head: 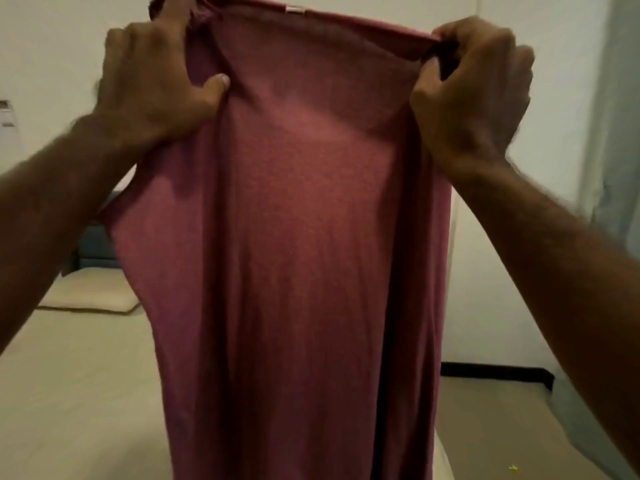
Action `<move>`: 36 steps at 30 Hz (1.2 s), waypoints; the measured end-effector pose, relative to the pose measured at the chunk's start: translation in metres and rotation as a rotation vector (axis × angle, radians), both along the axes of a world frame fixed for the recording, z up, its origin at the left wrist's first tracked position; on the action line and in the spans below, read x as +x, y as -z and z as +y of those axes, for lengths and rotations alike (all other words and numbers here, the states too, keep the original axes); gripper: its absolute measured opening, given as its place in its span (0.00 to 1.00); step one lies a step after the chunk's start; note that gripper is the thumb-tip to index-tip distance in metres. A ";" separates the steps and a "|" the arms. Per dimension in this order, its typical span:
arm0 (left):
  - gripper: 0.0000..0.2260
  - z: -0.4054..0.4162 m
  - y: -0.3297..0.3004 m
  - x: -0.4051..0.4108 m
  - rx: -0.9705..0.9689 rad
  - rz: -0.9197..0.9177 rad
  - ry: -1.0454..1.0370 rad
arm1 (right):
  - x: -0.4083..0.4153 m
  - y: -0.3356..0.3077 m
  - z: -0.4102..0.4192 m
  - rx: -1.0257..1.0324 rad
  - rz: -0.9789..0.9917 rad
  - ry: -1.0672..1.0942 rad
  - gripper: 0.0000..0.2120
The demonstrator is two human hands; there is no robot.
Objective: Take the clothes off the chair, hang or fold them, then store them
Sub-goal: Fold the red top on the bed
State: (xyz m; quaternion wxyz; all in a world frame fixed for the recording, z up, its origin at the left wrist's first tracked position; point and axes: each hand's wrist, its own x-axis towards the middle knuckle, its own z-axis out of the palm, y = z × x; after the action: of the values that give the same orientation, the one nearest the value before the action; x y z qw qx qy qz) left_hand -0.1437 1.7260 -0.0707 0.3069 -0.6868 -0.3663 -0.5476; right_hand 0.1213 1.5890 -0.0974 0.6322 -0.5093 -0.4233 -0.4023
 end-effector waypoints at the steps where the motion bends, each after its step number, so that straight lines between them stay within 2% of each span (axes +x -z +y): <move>1: 0.35 0.013 0.011 0.004 -0.070 0.040 0.020 | 0.003 0.010 0.009 -0.060 0.027 0.025 0.16; 5: 0.41 0.075 0.096 0.027 -0.351 0.183 0.077 | 0.028 0.086 0.063 -0.336 0.066 0.113 0.16; 8: 0.43 0.120 0.193 0.048 -0.504 0.313 0.090 | 0.058 0.179 0.107 -0.498 0.108 0.114 0.13; 11: 0.44 0.159 0.311 0.073 -0.789 0.394 0.120 | 0.090 0.291 0.148 -0.715 0.232 0.104 0.11; 14: 0.36 0.185 0.412 0.088 -1.038 0.336 0.188 | 0.119 0.385 0.174 -0.960 0.383 0.075 0.09; 17: 0.18 0.208 0.477 0.099 -1.155 0.151 0.339 | 0.146 0.447 0.191 -1.211 0.458 0.046 0.07; 18: 0.12 0.215 0.492 0.104 -1.173 0.095 0.351 | 0.153 0.462 0.196 -1.263 0.464 0.034 0.06; 20: 0.06 0.231 0.516 0.114 -1.204 -0.009 0.325 | 0.167 0.485 0.211 -1.307 0.492 -0.014 0.05; 23: 0.08 0.259 0.532 0.130 -1.337 -0.242 0.358 | 0.189 0.507 0.242 -1.309 0.540 -0.125 0.05; 25: 0.10 0.274 0.528 0.142 -1.368 -0.359 0.380 | 0.203 0.512 0.263 -1.304 0.481 -0.190 0.08; 28: 0.10 0.301 0.531 0.162 -1.384 -0.354 0.338 | 0.224 0.516 0.293 -1.331 0.380 -0.272 0.09; 30: 0.12 0.310 0.538 0.173 -1.421 -0.332 0.305 | 0.238 0.521 0.308 -1.422 0.390 -0.270 0.09; 32: 0.09 0.310 0.550 0.184 -1.510 -0.293 0.294 | 0.248 0.532 0.317 -1.552 0.427 -0.239 0.09; 34: 0.23 0.298 0.565 0.193 -1.629 -0.272 0.312 | 0.249 0.549 0.312 -1.624 0.481 -0.246 0.09; 36: 0.32 0.277 0.581 0.194 -1.571 -0.177 0.301 | 0.240 0.565 0.296 -1.631 0.499 -0.257 0.15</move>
State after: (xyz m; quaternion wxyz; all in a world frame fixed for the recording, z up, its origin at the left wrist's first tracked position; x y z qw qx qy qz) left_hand 0.0500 2.0033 -0.6513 -0.3731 -0.6982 -0.5709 -0.2177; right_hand 0.3618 1.8851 -0.6624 0.1840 -0.8256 -0.4832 0.2259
